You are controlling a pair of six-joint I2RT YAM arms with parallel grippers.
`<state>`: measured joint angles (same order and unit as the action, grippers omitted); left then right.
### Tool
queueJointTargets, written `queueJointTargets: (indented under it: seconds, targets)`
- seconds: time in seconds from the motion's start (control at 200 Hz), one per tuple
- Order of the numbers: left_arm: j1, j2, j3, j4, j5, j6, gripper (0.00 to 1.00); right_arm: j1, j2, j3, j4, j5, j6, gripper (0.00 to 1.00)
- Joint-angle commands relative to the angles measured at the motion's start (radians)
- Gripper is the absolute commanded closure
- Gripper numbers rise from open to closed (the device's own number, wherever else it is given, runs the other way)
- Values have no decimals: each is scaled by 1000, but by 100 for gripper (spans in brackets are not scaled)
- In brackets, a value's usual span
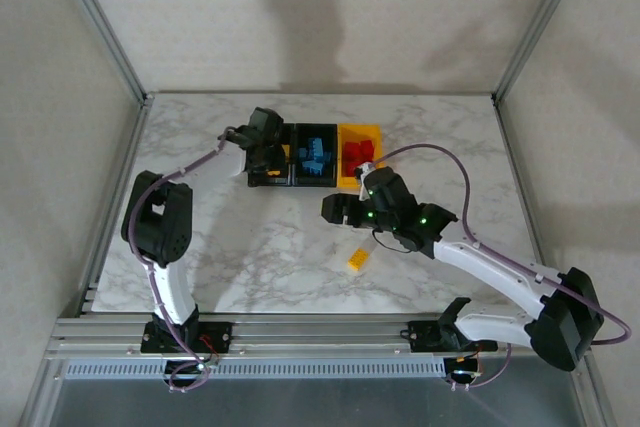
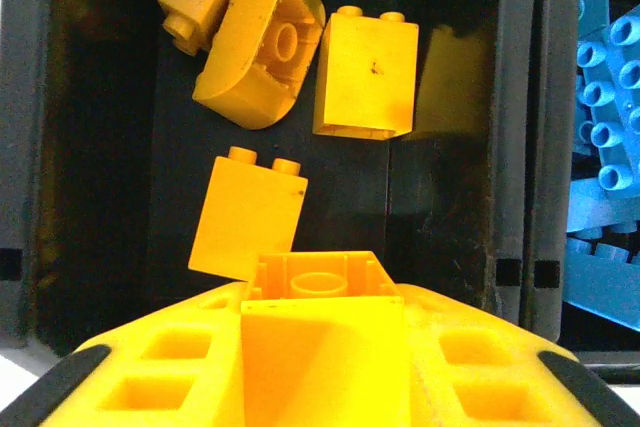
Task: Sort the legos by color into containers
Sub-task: Place the lego in the container.
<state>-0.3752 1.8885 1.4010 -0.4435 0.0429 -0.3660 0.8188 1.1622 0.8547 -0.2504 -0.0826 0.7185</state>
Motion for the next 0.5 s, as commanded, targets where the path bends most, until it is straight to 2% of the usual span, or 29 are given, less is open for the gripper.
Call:
queueJointTargets:
  seconds: [0.0,0.315,0.496]
  targets:
    - [18,13,29,43,33,-32,71,10,-31,-25,-29,35,5,25]
    - [37,39,29,85,93,-62,68,9,-47,-32,-41,53,7,25]
    - [37,55,35,85,88,-65,67,8,-53,-32,-52,61,7,25]
